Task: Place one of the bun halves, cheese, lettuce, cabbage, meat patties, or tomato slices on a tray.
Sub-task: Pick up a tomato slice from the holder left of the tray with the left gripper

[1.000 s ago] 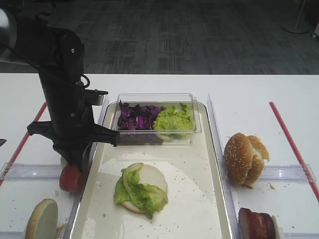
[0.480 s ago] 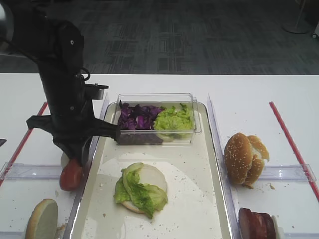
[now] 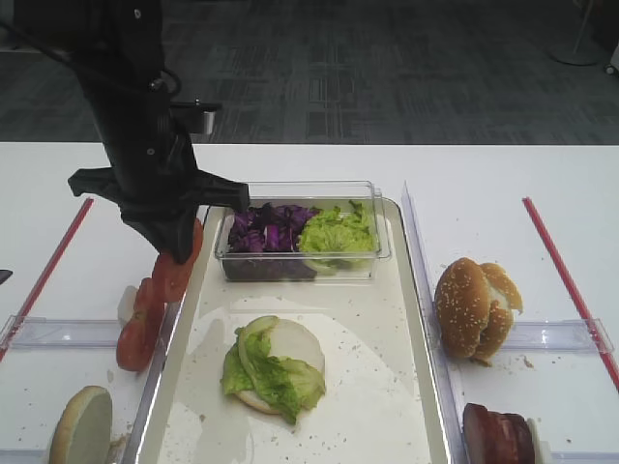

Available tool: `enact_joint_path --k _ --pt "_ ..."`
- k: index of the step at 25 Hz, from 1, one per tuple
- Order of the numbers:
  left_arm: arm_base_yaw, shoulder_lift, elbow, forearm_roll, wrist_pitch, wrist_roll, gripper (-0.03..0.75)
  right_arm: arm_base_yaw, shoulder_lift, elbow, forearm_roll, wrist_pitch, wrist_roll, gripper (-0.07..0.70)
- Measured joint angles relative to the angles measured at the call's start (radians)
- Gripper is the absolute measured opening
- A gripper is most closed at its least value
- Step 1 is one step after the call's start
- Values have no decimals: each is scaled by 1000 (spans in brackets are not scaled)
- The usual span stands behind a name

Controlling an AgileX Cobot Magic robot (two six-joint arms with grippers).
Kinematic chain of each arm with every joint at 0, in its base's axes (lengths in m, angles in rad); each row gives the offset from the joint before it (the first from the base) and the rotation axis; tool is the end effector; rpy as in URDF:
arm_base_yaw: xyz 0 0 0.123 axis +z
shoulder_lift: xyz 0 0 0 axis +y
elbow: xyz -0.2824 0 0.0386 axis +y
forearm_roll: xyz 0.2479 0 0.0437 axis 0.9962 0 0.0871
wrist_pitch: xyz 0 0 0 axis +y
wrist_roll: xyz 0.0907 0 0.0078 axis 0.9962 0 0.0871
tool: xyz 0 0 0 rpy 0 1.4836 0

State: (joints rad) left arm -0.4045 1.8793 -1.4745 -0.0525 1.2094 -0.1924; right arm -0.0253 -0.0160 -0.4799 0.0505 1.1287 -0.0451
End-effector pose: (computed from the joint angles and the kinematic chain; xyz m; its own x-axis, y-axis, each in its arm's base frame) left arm 0.3398 -0.1503 0.2320 -0.9808 0.1924 -0.0330 0.1940 0.9793 -0.0572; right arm -0.0079 0.0044 0.2662 -0.5179 -0.0104 -0.8554 -0.0259 0.9997 0.0036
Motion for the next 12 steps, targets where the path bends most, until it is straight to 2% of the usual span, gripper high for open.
enact_joint_path --k 7,12 --pt "0 -15 -5 -2 5 11 34 0 0 0 0 0 -1 675" --pt "0 -16 -5 -6 5 67 34 0 0 0 0 0 -1 675"
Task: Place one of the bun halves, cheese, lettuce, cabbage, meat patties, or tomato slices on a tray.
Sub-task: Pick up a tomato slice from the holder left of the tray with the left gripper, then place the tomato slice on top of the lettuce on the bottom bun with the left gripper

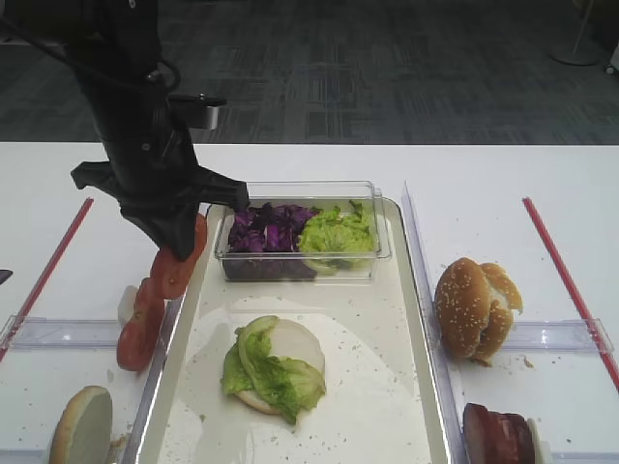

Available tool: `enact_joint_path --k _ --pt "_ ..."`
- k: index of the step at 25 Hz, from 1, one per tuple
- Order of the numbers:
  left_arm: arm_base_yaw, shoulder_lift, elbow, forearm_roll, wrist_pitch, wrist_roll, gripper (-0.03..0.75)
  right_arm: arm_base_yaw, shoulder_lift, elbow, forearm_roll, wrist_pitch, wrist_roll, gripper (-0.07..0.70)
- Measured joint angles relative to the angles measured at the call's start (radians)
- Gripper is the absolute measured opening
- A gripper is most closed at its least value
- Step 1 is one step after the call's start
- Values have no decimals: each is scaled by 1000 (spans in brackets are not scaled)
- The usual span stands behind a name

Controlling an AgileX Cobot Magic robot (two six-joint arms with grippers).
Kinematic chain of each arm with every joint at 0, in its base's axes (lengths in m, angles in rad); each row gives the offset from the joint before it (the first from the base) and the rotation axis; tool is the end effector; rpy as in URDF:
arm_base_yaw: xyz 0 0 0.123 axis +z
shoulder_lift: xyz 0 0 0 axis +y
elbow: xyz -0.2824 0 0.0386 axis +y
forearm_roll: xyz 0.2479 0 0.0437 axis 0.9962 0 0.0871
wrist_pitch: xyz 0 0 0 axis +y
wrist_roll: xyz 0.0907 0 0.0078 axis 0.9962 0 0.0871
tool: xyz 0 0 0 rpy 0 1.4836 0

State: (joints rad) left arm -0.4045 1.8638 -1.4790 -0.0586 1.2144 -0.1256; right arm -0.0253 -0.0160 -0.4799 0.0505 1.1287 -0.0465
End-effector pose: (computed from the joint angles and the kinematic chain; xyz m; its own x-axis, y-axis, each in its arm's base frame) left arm 0.3381 -0.1502 0.2389 -0.9655 0.2553 -0.0507 0.2582 0.9641 -0.0628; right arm -0.0079 0.0044 0.2662 -0.5178 -0.0118 -0.8554 -0.0266 0.9996 0.0024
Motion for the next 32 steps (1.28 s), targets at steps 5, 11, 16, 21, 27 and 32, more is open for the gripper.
enact_joint_path --k 5,11,16,21,27,32 --pt "0 0 0 -144 0 110 34 0 0 0 0 0 0 675" --pt "0 -4 0 -316 0 214 34 0 0 0 0 0 2 675" --pt "0 -38 0 -359 0 246 34 0 0 0 0 0 2 675" --pt "0 -64 0 -449 3 284 33 0 0 0 0 0 2 675" --pt "0 -84 0 -520 3 299 33 0 0 0 0 0 2 675" --pt "0 -91 0 -653 3 326 32 0 0 0 0 0 2 675"
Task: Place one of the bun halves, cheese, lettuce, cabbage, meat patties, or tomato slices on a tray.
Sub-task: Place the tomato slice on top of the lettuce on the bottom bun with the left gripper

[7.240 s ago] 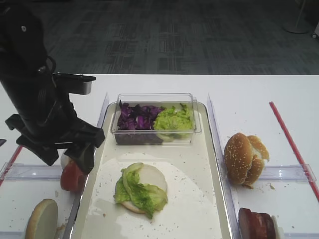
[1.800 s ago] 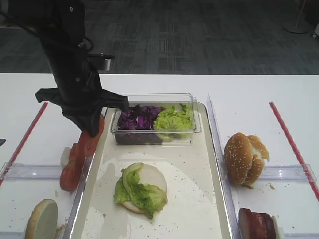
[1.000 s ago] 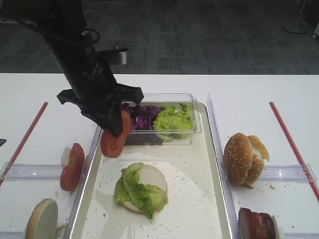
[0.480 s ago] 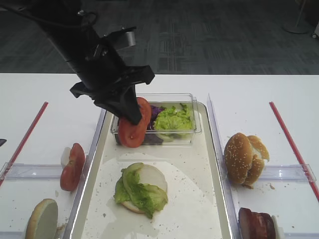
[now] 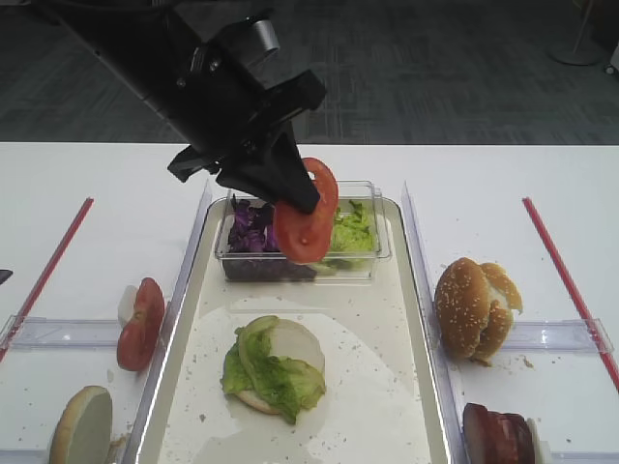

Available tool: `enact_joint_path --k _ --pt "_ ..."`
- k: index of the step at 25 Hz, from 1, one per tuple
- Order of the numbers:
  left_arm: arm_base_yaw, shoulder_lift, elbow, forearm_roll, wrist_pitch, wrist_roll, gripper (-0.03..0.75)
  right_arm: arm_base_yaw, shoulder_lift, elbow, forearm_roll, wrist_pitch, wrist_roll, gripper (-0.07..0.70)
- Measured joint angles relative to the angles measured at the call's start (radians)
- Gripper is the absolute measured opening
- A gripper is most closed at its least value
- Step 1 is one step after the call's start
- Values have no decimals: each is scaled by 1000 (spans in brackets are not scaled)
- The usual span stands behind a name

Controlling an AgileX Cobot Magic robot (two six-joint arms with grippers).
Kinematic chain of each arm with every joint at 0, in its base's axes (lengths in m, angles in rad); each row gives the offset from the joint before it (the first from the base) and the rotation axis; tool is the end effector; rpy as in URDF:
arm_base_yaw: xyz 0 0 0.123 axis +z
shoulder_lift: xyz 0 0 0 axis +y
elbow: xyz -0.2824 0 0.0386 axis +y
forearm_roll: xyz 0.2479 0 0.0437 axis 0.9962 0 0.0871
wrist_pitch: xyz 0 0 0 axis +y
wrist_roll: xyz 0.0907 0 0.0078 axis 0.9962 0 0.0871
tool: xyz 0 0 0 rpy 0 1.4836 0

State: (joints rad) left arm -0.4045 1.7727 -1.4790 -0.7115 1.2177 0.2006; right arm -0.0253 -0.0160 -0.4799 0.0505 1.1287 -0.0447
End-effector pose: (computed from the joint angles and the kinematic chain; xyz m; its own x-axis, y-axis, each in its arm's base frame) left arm 0.3106 -0.1937 0.2922 -0.9279 0.3207 -0.1900 0.3673 0.6991 -0.6135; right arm -0.0079 0.0044 0.2662 -0.5179 -0.0100 -0.8554 -0.0257 0.9997 0.0039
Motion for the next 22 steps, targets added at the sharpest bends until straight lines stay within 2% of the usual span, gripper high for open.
enact_joint_path --k 11,22 --pt "0 0 17 -43 0 19 32 0 0 0 0 0 0 675" --pt "0 0 236 -170 -12 117 32 0 0 0 0 0 0 675"
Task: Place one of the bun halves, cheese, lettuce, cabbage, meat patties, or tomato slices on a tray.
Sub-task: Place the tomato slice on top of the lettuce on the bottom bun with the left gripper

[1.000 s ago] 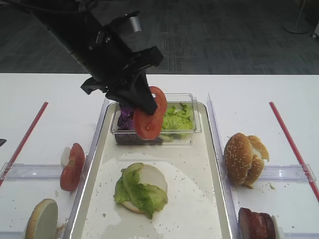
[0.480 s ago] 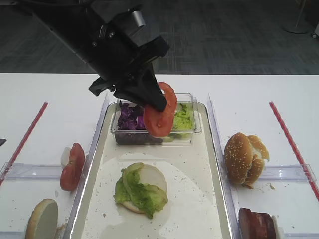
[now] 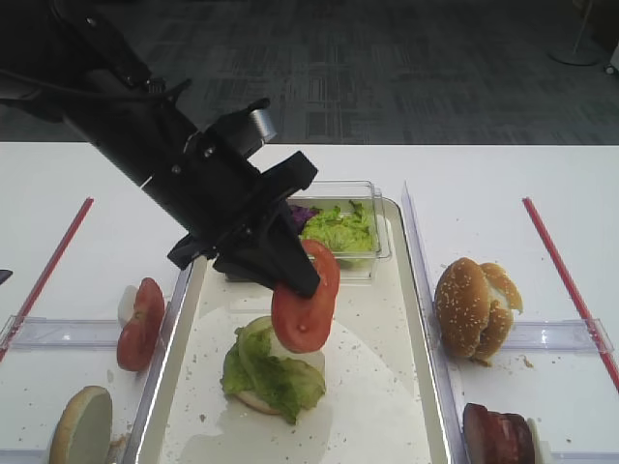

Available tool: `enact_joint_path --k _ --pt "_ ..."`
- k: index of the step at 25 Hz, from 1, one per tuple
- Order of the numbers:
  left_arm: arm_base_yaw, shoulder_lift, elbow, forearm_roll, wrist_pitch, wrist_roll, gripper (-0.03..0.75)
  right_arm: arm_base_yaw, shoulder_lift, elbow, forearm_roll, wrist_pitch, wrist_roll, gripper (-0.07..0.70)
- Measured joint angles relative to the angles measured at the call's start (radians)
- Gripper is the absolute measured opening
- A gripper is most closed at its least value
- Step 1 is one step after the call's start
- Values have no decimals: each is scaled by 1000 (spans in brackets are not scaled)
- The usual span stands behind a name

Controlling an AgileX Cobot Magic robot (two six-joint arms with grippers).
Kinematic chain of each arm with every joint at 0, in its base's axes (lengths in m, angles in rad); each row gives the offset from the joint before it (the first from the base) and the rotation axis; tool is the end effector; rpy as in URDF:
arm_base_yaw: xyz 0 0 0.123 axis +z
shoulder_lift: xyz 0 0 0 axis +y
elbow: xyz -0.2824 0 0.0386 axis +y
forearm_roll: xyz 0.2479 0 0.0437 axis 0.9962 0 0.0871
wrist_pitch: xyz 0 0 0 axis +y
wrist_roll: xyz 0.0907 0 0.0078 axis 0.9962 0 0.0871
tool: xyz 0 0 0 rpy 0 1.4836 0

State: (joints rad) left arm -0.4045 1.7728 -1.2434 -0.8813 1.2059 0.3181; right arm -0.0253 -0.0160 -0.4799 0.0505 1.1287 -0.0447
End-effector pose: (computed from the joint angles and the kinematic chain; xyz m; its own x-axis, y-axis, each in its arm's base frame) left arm 0.2836 -0.1928 0.2417 -0.9416 0.3351 -0.0333 0.2541 0.6422 -0.7232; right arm -0.0079 0.0044 0.2662 -0.5179 -0.0100 -0.8554 -0.0257 0.9997 0.0039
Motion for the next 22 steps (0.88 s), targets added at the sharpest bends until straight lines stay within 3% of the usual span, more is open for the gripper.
enact_joint_path --k 9,22 --pt "1 0 85 -17 -10 55 31 0 0 0 0 0 0 675" --pt "24 68 87 -64 -16 72 31 0 0 0 0 0 2 675"
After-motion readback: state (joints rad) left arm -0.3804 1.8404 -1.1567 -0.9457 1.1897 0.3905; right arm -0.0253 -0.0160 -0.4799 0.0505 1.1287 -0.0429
